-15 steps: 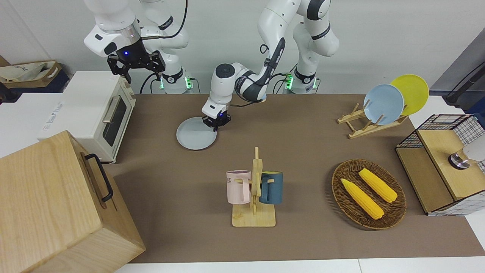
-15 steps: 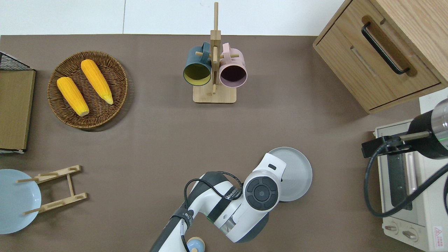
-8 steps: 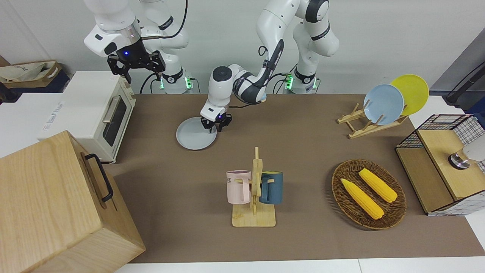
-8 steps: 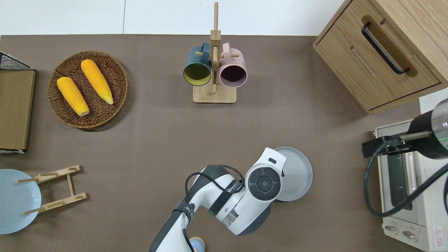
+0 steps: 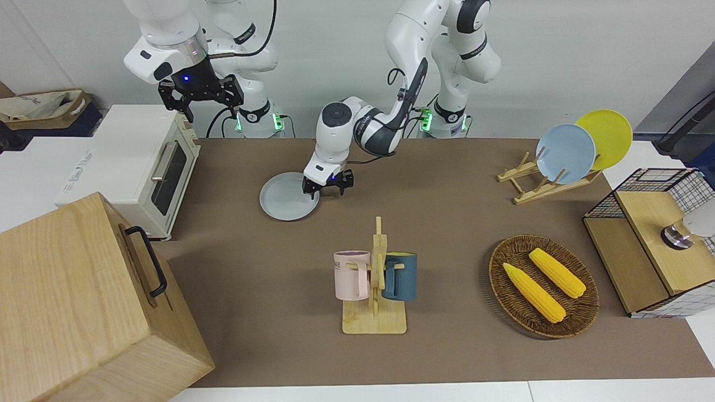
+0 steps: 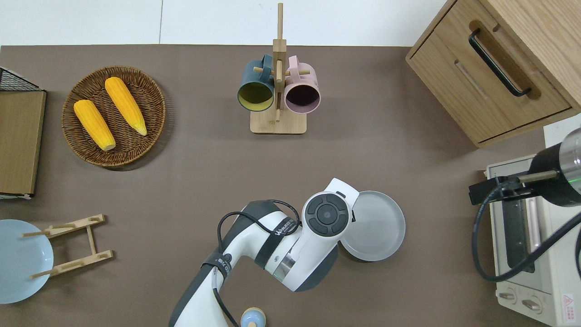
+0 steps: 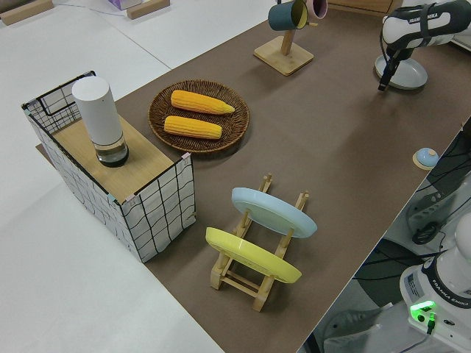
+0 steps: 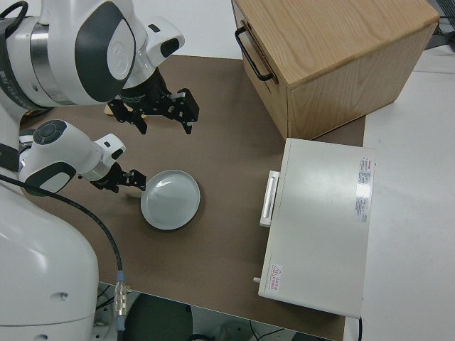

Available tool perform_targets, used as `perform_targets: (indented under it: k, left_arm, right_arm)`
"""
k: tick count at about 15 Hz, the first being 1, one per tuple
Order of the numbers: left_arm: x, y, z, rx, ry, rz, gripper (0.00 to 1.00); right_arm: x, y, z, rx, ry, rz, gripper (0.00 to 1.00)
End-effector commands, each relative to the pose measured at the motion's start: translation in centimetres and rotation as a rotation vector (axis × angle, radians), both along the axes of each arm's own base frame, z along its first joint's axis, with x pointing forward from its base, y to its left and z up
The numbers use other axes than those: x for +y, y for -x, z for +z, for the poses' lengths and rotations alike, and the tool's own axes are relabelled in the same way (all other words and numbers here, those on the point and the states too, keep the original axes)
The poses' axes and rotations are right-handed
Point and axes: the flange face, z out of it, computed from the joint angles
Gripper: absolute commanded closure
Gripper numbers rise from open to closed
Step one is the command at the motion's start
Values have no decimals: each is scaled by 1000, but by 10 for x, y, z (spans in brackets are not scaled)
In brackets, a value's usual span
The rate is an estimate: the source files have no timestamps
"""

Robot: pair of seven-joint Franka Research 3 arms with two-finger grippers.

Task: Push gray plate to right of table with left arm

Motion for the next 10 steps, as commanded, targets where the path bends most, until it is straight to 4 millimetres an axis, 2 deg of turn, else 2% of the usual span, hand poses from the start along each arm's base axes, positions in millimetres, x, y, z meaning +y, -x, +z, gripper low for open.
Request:
perform_targets:
  k: [1,3,5,7,10]
  left_arm:
    - [32,4,38,45,-1,-82,2]
    - [52,9,45,44,1,-123,2]
    - [80,13,55,46,1,-137,2]
    - [105,7,66,62,-12,-133,0]
    - [150,-14,82,82,-20,-133,0]
  right_arm:
    - [-1,3,4,4,-1,-15,17]
    - [-1,3,4,4,-2,-14,17]
    - [-1,3,4,4,-1,-15,17]
    - [-1,3,4,4,-2,-14,17]
    - [-1,3,4,4,-2,-14,17]
